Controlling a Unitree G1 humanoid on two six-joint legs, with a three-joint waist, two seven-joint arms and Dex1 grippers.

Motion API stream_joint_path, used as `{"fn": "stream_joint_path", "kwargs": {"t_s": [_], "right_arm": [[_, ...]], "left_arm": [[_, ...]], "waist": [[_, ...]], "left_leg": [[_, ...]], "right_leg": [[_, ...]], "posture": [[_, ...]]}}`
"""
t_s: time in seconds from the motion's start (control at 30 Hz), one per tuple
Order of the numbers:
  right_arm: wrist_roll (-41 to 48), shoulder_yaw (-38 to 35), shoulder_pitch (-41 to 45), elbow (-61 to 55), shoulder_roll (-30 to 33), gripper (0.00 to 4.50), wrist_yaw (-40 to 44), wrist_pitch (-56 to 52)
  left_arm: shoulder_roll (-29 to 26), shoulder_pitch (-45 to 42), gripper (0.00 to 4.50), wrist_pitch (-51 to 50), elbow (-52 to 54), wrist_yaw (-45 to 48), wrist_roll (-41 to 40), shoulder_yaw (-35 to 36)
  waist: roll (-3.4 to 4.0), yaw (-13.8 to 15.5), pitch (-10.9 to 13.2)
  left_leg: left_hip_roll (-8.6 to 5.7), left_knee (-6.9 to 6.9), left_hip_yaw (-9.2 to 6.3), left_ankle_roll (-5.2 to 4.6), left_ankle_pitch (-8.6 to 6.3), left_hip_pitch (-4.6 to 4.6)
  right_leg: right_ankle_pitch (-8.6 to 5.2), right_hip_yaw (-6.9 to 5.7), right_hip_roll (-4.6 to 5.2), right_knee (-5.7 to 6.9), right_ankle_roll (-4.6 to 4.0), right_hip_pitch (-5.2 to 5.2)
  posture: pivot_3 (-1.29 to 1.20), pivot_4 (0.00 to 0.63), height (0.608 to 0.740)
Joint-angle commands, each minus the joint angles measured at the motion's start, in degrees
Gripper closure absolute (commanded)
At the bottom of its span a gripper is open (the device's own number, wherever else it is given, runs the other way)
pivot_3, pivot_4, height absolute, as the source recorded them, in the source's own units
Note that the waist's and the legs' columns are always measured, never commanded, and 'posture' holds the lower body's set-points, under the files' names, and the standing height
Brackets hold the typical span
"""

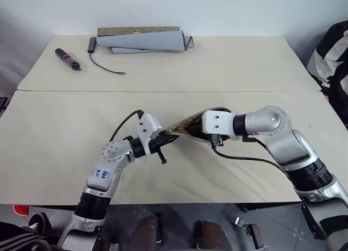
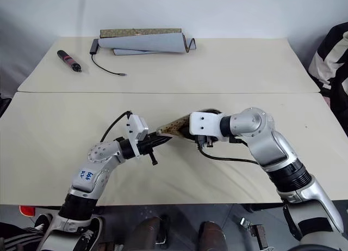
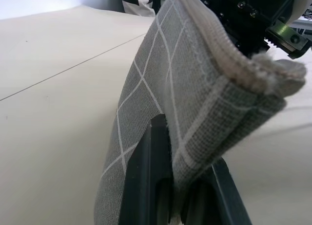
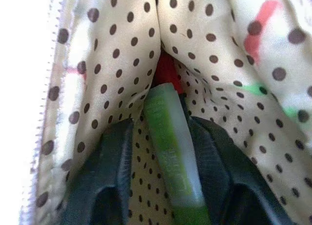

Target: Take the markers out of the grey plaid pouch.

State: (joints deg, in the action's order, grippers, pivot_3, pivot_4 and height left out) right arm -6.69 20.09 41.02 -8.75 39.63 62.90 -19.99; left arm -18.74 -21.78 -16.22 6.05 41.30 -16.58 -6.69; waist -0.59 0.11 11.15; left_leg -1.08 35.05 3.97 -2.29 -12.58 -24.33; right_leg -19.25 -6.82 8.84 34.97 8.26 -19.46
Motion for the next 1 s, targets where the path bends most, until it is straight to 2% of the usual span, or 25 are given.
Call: {"fn": "stream_joint_path", "kwargs": {"t_s": [0.03,0.23,0.5,0.7,0.83,0.93,1.0], "right_arm": [[-0.2,-0.5,0.9,-0.5,0.2,2.56,-0.2,1.0],[-0.8,-0.6,1.1,-0.5,0.7,2.56,0.2,2.3],[-2.1,0.3,0.5,-1.6,0.3,2.56,0.2,6.1],[-5.2,-0.2,2.4,2.4,0.7,2.56,-1.5,8.7],[-4.8,0.0,1.7,2.3,1.0,2.56,0.3,8.2],[-4.5,-0.4,1.6,1.8,0.9,3.13,1.1,7.5],[-4.9,-0.2,1.6,2.1,1.1,3.13,1.3,8.4]], "left_arm": [[0.2,0.2,4.50,0.4,2.7,-0.3,-1.0,0.8],[0.8,-0.2,4.50,-1.1,2.8,-1.0,-1.9,1.3],[3.9,-4.1,4.50,-10.5,3.9,-4.8,-6.9,4.3],[-2.1,-1.6,4.50,-10.3,6.7,0.2,-2.6,-1.7],[-2.4,-1.4,4.50,-12.9,7.8,0.2,-4.1,-2.1],[-1.5,-2.1,4.50,-13.9,7.8,-0.7,-4.4,-2.0],[-1.5,-2.4,4.50,-13.8,7.7,-0.3,-4.3,-1.9]], "waist": [[0.00,0.0,0.0],[0.00,0.0,0.0],[-0.01,0.0,0.0],[0.00,-0.2,0.0],[-0.01,-0.1,0.0],[-0.01,0.0,0.0],[-0.01,0.0,0.0]], "left_leg": [[0.00,0.00,0.00,0.00,0.00,0.00],[0.00,0.00,0.00,0.00,0.00,0.00],[0.00,0.02,-0.01,-0.02,0.01,0.00],[0.06,0.00,0.03,-0.15,0.11,0.00],[0.11,0.00,0.04,0.03,0.00,0.01],[0.11,0.02,0.04,0.03,0.00,0.01],[0.10,0.02,0.04,0.03,-0.01,0.01]], "right_leg": [[0.00,0.00,0.00,0.00,0.00,0.00],[0.00,0.00,0.00,0.00,0.00,0.00],[0.00,-0.01,0.00,0.02,0.00,0.02],[0.00,0.05,-0.12,0.05,0.00,0.01],[0.00,0.07,-0.15,0.01,0.00,0.01],[0.00,0.08,-0.13,0.00,0.00,0.02],[0.00,0.08,-0.13,0.00,-0.01,0.03]], "posture": [[0.00,0.150,0.740],[0.00,0.150,0.740],[0.00,0.150,0.740],[0.00,0.150,0.740],[0.00,0.150,0.740],[0.00,0.150,0.740],[0.00,0.150,0.740]]}}
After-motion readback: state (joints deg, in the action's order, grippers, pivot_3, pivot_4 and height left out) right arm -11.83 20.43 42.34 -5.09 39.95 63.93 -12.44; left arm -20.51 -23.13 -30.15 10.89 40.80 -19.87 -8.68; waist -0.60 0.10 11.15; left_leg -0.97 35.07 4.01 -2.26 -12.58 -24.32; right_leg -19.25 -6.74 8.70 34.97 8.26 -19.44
